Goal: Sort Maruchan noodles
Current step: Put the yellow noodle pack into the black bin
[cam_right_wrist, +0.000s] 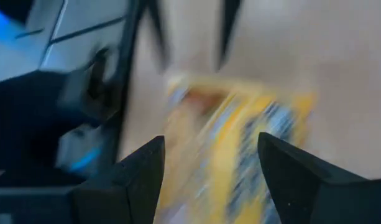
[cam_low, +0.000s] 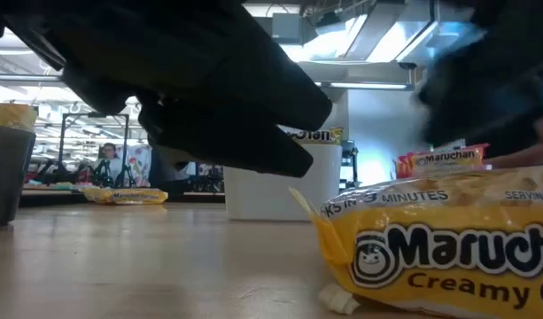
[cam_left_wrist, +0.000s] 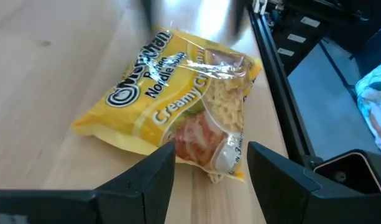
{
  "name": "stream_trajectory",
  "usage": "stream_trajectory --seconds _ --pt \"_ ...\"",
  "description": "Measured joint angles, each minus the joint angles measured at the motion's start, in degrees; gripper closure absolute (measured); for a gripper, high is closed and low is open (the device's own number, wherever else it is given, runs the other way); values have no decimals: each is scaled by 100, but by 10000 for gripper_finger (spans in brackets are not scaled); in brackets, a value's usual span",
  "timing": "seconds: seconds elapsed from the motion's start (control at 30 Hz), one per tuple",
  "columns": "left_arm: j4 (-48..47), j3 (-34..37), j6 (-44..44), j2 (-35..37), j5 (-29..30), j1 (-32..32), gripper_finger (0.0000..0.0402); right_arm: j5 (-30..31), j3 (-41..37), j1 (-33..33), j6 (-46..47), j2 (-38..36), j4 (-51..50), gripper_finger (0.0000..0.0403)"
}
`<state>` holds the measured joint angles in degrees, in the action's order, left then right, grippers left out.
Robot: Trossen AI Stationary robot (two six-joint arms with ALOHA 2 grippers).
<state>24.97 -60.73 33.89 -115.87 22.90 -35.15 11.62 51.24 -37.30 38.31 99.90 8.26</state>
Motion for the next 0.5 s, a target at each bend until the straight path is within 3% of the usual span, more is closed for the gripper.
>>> stream_trajectory --seconds 0.2,0.37,0.5 --pt "-32 0 -2 0 54 146 208 -200 9 -808 1100 -142 -435 166" --pt "-51 0 -4 0 53 304 208 484 7 -1304 1969 146 -848 166" --pt "-52 0 0 0 46 366 208 1077 9 -1331 2140 441 -840 166"
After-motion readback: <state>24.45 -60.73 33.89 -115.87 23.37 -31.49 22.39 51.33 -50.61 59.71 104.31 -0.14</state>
